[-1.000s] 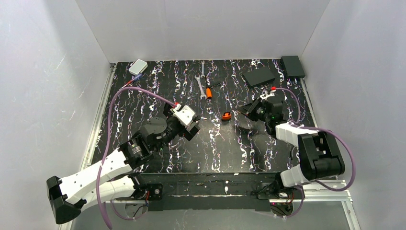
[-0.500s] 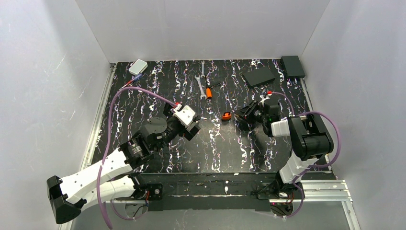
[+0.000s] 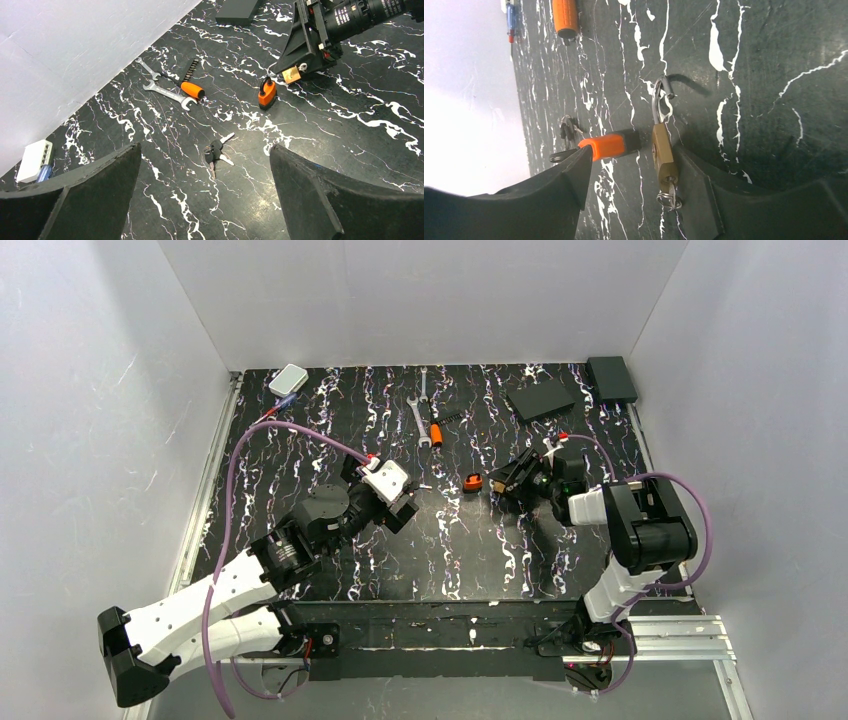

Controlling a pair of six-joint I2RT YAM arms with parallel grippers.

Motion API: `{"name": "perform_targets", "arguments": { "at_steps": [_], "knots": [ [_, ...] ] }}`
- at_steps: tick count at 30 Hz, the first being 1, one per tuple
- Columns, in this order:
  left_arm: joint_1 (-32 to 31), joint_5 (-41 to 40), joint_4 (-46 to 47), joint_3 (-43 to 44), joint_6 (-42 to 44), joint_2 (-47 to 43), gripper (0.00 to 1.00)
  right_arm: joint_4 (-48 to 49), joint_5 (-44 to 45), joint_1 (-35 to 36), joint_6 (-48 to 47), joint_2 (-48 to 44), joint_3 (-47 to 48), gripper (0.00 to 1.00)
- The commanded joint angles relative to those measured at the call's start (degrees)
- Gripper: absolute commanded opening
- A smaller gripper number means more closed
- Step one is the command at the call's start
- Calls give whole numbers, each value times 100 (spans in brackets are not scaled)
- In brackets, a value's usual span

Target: Unlock with the key

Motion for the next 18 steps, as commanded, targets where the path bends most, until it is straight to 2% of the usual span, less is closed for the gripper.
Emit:
{"name": "perform_targets", "arguments": {
  "at_steps": [1, 8, 12, 18],
  "knots": [
    [27, -121, 75, 85, 19, -33, 99, -864, 232, -60, -560, -503, 8, 71],
    [28, -99, 75, 78, 35, -24, 99, -2275, 504, -118, -1511, -1419, 53, 79],
    [29, -84, 75, 77, 72, -27, 99, -3034, 551, -118, -2152, -2021, 156, 88],
    [25, -73, 69, 77, 104, -32, 99, -3703, 531, -95, -2824, -3010, 336, 91]
  ]
}}
